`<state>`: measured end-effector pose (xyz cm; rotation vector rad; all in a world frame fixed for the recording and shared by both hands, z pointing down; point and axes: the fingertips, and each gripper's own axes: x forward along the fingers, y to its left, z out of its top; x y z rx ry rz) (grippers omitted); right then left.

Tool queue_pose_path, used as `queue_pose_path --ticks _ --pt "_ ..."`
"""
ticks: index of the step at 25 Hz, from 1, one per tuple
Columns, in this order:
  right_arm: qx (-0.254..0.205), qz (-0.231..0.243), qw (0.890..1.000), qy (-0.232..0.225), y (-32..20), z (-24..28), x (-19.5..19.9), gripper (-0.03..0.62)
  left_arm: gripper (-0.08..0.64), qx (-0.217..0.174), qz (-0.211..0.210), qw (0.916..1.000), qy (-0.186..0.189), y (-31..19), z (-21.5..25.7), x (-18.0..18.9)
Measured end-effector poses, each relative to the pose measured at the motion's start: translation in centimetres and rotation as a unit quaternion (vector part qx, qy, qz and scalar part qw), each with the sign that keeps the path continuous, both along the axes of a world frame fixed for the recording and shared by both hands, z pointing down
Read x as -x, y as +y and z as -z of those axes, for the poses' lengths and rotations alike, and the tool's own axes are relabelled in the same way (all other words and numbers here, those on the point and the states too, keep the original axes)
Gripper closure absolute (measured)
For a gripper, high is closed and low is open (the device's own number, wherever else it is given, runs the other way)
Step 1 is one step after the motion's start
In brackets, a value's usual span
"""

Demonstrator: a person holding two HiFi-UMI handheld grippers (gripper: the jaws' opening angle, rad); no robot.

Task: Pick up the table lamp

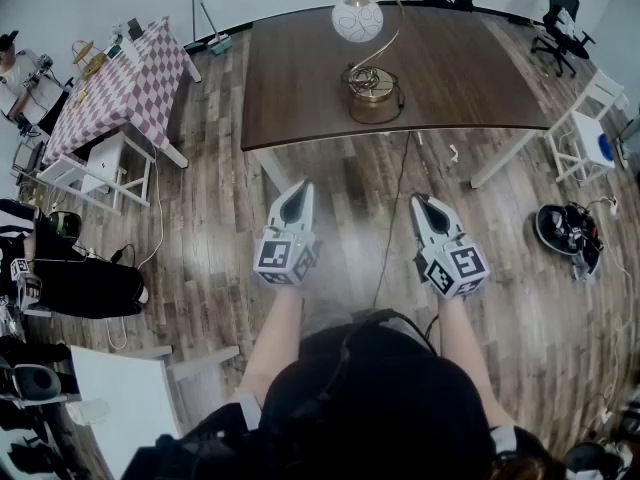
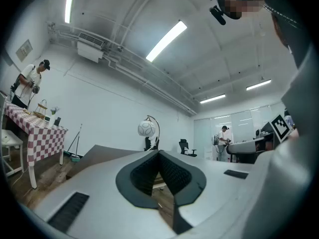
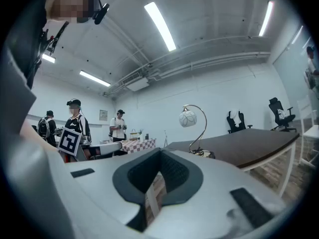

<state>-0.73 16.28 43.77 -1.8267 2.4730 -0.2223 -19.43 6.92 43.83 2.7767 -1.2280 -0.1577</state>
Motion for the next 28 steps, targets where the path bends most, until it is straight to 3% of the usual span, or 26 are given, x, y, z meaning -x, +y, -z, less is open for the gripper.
queue_pose_path --ticks 14,28 --pt "-0.007 0.001 1.0 -0.005 -0.4 0.3 0.2 0.589 0.551 0.007 0.003 1.0 -0.003 0.1 -0.3 0.5" --pt "0.004 -0.007 1.0 0.01 -5.2 -0.5 -1.9 0.588 0.551 0.011 0.003 0.9999 0.005 -4.9 -0.3 -1.8"
